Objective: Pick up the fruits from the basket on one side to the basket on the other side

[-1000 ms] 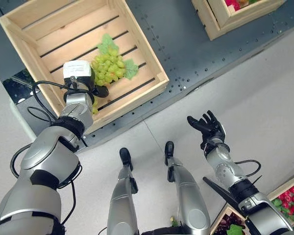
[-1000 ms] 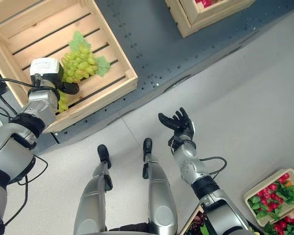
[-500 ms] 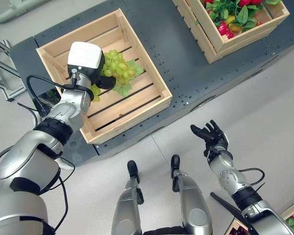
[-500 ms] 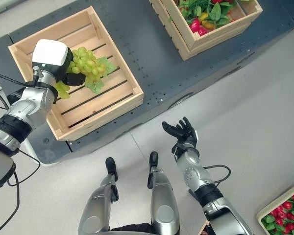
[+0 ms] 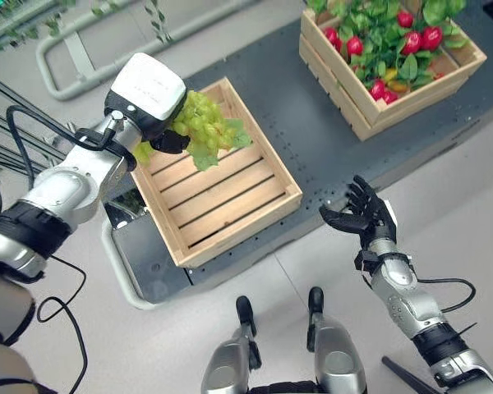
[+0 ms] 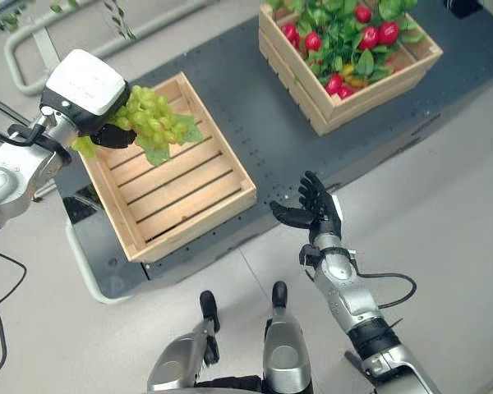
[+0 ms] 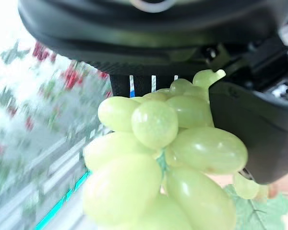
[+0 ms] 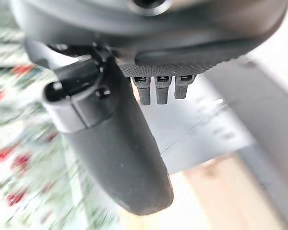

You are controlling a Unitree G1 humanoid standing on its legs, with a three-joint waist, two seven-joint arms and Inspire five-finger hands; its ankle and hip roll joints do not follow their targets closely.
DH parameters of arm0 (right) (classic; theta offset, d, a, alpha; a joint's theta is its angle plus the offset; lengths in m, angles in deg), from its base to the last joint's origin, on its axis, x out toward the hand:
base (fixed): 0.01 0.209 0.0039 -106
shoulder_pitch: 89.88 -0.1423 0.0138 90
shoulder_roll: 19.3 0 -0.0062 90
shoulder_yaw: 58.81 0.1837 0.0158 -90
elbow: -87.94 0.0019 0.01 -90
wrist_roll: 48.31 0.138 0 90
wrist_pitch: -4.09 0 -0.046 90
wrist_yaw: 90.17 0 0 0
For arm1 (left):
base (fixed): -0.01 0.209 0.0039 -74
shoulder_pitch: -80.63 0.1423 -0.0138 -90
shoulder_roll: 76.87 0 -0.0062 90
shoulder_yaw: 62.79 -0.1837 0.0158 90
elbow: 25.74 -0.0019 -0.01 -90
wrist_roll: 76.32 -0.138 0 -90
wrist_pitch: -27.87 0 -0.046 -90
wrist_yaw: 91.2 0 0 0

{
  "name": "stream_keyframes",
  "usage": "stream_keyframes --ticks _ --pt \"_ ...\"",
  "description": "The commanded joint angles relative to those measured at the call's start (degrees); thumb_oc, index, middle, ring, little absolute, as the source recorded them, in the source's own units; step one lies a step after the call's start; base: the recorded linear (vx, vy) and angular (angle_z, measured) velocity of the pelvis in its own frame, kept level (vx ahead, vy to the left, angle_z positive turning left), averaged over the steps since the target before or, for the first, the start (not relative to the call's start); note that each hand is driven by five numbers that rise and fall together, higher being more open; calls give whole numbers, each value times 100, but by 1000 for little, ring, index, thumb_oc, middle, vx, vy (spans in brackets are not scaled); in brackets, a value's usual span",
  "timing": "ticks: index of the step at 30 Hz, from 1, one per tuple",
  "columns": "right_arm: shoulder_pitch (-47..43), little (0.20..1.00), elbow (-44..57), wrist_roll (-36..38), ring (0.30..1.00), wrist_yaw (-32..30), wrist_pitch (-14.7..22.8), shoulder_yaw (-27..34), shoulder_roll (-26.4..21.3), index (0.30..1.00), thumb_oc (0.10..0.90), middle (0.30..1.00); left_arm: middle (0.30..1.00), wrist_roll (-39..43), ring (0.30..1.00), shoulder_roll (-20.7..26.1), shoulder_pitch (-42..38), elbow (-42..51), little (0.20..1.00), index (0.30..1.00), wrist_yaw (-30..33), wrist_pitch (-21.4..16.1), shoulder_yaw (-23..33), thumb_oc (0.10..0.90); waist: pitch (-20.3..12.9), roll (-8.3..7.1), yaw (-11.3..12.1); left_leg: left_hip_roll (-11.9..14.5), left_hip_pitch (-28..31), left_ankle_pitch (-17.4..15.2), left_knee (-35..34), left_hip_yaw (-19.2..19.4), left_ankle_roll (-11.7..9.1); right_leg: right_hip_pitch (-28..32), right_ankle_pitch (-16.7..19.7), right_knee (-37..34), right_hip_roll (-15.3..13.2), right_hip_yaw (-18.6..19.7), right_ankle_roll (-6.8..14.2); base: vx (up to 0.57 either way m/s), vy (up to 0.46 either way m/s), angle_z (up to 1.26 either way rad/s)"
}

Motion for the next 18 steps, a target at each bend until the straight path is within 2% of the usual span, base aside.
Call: stream_keyframes --ticks 1,4,6,7,8,9,12,15,18 --pt "116 900 524 -517 900 600 958 47 -420 900 800 900 300 -557 300 144 21 18 300 300 289 -426 361 400 -1739 152 115 -143 258 -820 176 249 -112 448 -301 -162 -290 -54 -11 54 -92 5" --pt "-191 900 812 -568 900 666 859 -125 -639 900 800 900 300 -713 300 352 -401 191 300 300 439 -887 -58 400 -1981 181 181 -125 423 -795 2 258 -152 681 -156 -481 -278 -146 49 44 -116 14" --pt "-470 900 971 -504 900 607 519 -296 -784 900 800 900 300 -710 300 447 -839 219 300 300 708 -1269 -439 400 -2129 195 243 -97 465 -826 2 255 -174 797 -92 -616 -280 -248 82 15 -106 7" --pt "-472 900 972 -504 900 606 515 -288 -774 900 800 900 300 -705 300 446 -877 208 300 300 713 -1273 -475 400 -2125 184 246 -97 465 -826 2 253 -174 797 -93 -616 -280 -250 82 5 -92 12" --pt "-633 900 972 -471 900 591 303 -391 -815 900 800 900 300 -737 300 494 -1143 243 300 300 1003 -1602 -687 400 -2217 184 297 -79 476 -842 2 270 -189 815 -100 -616 -291 -323 107 -4 -92 9" --pt "-732 900 939 -400 900 610 63 -476 -837 900 800 900 300 -739 300 521 -1369 351 300 300 1117 -1783 -838 400 -2280 199 336 -69 468 -837 2 259 -200 835 -99 -616 -289 -385 108 -4 -111 7" --pt "-946 900 829 -175 900 683 -351 -699 -894 900 800 900 300 -879 300 515 -2000 592 300 300 1162 -2203 -1289 400 -2383 188 399 -60 446 -822 2 189 -209 893 -136 -616 -263 -474 89 -6 -77 1" --pt "-1113 900 770 307 900 800 -580 -867 -896 900 800 900 300 -1071 300 544 -2346 826 300 300 1235 -2420 -1657 400 -2445 150 448 -44 509 -835 2 198 -197 964 -159 -616 -250 -528 61 19 -58 4" --pt "-1181 900 697 604 900 966 -727 -1018 -736 900 800 900 300 -1293 300 468 -2338 1155 300 300 1157 -2527 -1665 400 -2492 120 507 -35 566 -872 2 184 -183 1033 -211 -616 -243 -569 44 24 -44 0"
